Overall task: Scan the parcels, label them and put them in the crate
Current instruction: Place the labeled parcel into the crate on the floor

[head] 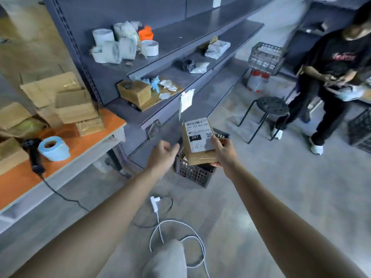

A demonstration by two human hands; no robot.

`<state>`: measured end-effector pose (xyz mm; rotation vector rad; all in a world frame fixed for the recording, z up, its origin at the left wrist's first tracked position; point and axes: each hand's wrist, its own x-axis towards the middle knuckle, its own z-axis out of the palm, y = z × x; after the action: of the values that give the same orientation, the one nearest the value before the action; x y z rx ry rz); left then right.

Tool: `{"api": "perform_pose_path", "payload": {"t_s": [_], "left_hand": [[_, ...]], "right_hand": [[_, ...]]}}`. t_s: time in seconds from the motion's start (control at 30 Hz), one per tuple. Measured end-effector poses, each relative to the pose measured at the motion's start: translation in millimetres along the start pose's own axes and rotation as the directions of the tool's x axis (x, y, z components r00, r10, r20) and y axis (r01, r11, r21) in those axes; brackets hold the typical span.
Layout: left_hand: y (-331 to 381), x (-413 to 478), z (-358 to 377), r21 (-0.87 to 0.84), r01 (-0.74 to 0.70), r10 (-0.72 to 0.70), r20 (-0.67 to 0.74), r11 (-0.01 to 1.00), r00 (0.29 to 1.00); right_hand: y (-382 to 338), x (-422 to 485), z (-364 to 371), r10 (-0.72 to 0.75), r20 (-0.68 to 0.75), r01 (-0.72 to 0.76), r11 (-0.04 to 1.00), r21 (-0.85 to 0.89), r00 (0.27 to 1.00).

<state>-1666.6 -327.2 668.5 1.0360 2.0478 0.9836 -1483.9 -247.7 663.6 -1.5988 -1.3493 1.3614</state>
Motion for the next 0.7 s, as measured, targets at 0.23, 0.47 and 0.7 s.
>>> {"api": "perform_pose_path", "payload": {"t_s": [0.23,0.47,0.7], "left_hand": [[34.3,77.9,90.7,0.201,-0.115,0.099,0.088,0.973,0.991],[46.7,210.4,177.8,0.298,-0.101,0.084,0.070,0.949,0.994],[41.5,318.4,221.3,0.314,0.082,-0.086,0.000,0.946,0.996]], "right_hand": [[13.2,94.5,-72.1,0.074,-0.026,-0.074,0.997,-0.004,0.997],[13.0,260.4,-94.8,0.130,0.061,-0.121,0.983,-0.142,0.990],[9.5,409.6,-88.6,0.194,0.174,-0.131,0.938,-0.321,0.965]]}}
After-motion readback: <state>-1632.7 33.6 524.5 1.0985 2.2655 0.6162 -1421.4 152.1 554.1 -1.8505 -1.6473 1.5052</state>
